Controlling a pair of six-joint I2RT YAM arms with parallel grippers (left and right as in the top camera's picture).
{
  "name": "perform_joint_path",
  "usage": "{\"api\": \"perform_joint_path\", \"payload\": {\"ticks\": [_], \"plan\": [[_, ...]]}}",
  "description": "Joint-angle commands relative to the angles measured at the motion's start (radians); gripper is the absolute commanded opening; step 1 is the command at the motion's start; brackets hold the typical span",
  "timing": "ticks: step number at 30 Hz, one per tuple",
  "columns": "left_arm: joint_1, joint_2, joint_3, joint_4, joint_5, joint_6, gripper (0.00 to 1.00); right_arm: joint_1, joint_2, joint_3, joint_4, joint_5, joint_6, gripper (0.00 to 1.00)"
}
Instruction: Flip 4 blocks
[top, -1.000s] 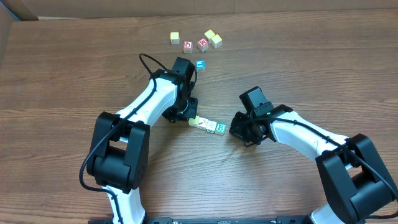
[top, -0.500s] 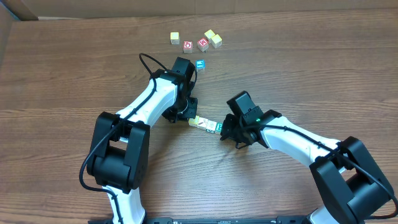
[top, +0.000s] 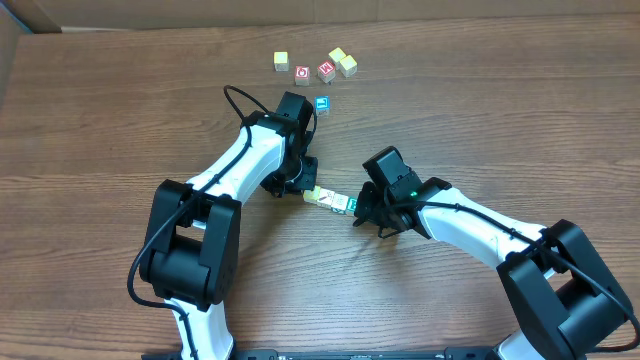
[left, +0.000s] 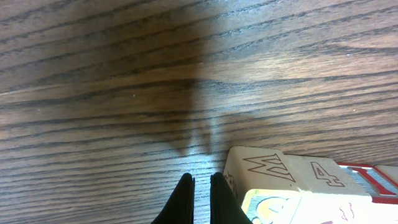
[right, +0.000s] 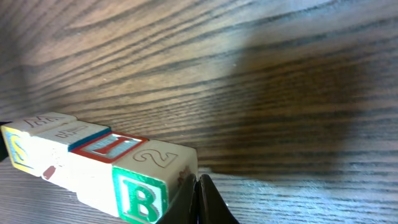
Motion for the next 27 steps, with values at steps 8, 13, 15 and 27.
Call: {"api": "perform_joint_path", "payload": {"ticks": [8, 13, 15, 27], "plan": [[-0.006, 0.013, -0.005, 0.005, -0.010, 0.019, 0.04, 0.040, -0.027, 0.004, 0.022, 0.014, 0.060, 0.04], [-0.006, 0.013, -0.005, 0.006, -0.011, 0.021, 0.04, 0.063, -0.027, 0.004, 0.024, 0.014, 0.123, 0.04], [-0.006, 0.013, -0.005, 0.008, -0.011, 0.024, 0.04, 0.069, -0.027, 0.004, 0.024, 0.014, 0.152, 0.04], [-0.006, 0.013, -0.005, 0.043, -0.011, 0.032, 0.04, 0.082, -0.027, 0.004, 0.025, 0.014, 0.252, 0.04]]}}
